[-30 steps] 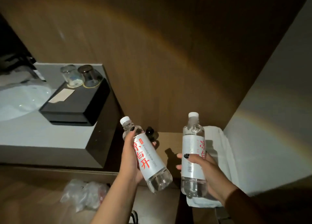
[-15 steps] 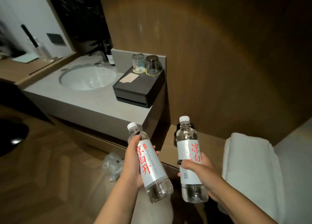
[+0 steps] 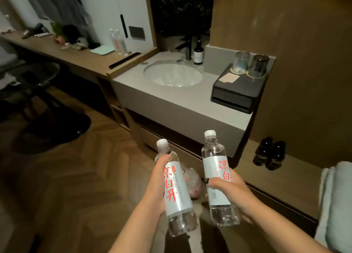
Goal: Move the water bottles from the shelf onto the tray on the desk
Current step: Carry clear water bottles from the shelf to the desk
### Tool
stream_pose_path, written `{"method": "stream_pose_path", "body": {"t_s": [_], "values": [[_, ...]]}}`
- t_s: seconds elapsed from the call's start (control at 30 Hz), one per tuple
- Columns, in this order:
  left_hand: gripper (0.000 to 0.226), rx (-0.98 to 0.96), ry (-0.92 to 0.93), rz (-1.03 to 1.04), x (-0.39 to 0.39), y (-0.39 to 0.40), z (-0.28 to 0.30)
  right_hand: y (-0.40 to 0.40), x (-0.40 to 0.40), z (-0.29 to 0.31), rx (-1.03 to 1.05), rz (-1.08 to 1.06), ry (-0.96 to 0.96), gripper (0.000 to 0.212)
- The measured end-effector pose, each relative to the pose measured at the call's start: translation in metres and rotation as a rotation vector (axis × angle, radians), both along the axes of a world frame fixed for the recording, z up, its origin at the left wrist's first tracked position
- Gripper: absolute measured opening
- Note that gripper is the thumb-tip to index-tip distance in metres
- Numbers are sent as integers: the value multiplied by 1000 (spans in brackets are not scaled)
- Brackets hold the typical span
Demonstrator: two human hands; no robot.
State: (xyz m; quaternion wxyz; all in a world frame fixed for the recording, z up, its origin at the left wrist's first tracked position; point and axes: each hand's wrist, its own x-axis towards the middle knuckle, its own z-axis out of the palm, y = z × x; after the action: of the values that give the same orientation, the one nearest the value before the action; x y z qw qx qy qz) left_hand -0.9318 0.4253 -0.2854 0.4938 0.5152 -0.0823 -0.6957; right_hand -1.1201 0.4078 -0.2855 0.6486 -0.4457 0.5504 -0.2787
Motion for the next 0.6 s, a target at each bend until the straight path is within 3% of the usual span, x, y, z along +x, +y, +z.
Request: {"method": "stream_pose_path", "body": {"t_s": [0.3, 0.6], "values": [[49, -16, -229, 160, 120, 34, -8, 2, 120, -3, -44, 217, 140, 63], [46, 19, -276, 245, 201, 5, -16, -46, 212, -16, -51, 362, 159, 57]]}}
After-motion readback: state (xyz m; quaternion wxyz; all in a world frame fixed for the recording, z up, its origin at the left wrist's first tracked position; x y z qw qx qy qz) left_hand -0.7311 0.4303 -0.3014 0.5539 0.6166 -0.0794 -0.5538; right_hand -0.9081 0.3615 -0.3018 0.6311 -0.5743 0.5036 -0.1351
